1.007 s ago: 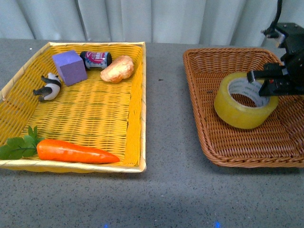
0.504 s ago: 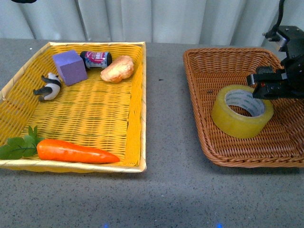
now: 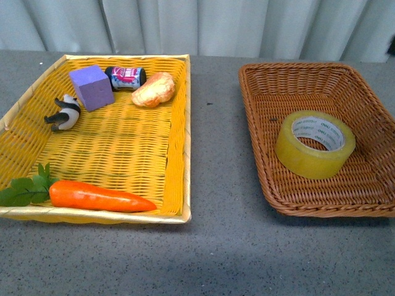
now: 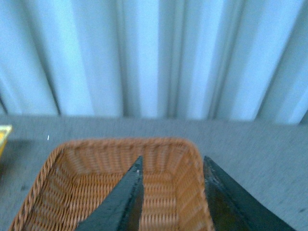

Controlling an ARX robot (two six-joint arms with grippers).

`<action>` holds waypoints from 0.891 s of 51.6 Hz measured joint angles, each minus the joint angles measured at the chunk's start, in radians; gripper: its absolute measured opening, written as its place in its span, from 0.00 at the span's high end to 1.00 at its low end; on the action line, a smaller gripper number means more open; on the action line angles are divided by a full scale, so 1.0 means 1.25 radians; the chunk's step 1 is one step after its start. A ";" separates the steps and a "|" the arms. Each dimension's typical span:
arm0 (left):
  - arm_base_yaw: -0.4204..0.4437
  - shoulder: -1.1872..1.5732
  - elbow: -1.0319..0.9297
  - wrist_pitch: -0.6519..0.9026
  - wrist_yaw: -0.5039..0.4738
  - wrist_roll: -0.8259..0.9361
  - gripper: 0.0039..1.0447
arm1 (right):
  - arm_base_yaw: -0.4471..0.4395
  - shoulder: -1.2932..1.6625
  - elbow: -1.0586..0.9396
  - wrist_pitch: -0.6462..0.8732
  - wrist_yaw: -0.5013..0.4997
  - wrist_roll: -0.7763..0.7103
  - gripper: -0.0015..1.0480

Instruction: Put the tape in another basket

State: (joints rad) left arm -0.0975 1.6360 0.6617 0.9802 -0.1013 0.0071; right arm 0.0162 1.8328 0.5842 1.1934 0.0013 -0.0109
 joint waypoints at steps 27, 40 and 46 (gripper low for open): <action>0.076 -0.304 -0.347 0.032 0.076 -0.007 0.96 | -0.013 -0.393 -0.310 -0.054 0.001 0.000 0.99; 0.077 -0.419 -0.457 0.016 0.081 -0.007 0.96 | -0.013 -0.578 -0.395 -0.155 0.001 0.000 0.99; 0.077 -0.521 -0.482 -0.052 0.081 -0.007 0.96 | -0.013 -0.679 -0.422 -0.225 0.001 0.000 0.99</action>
State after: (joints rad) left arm -0.0010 0.9844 0.0586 0.9154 0.0002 -0.0017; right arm -0.0002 0.9844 0.0566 0.9127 0.0021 -0.0105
